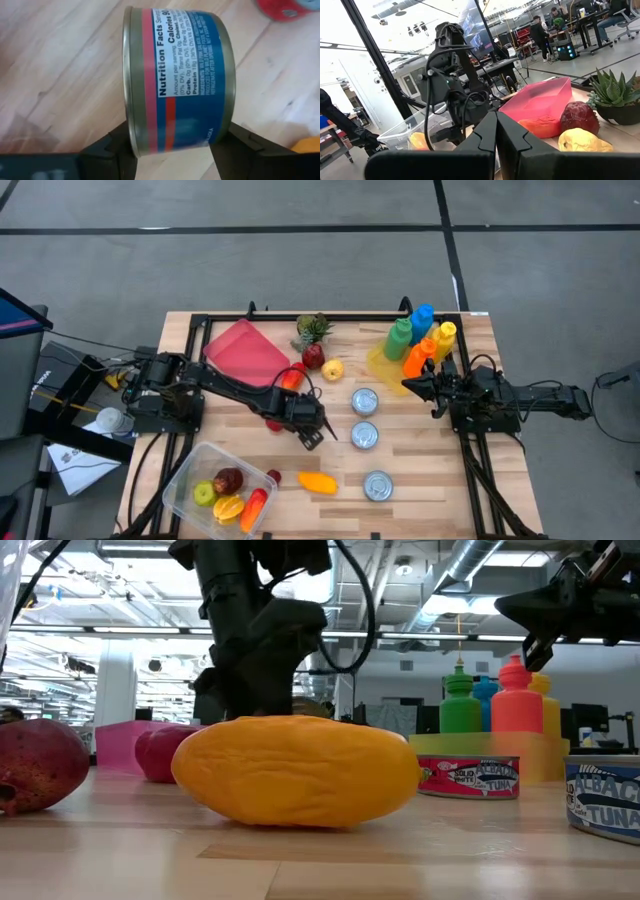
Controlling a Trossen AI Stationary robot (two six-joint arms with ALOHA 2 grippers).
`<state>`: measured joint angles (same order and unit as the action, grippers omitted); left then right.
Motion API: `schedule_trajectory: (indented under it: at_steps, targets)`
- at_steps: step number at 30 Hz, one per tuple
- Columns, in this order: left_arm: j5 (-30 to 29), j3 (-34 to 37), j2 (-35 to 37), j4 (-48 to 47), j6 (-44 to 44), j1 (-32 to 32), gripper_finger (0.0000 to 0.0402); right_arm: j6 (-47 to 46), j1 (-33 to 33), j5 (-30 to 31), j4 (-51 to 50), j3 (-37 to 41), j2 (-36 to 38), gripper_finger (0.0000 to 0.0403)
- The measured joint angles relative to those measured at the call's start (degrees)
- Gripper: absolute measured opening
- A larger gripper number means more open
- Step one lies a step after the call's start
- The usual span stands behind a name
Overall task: Pick & Place Food Item
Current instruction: Put the blue pink tuna can into the pink bin
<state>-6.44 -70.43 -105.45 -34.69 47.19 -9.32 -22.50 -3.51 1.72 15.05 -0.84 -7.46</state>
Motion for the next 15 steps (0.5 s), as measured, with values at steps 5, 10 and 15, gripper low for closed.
schedule_trajectory:
  at_steps: [5,10,15]
  targets:
    - [1.43,-1.27,0.35,0.74,0.23,0.01,0.0188,0.00,0.02,0.00,0.00,0.00,0.00,0.0000]
    - [2.80,-4.36,5.44,-5.65,1.50,1.59,0.0188,0.00,0.01,0.00,0.00,-0.02,0.00,0.0000]
    - [-3.29,-5.57,15.47,-20.53,2.67,5.64,0.0188,0.00,0.00,0.00,0.00,-0.01,-0.02,0.0000]
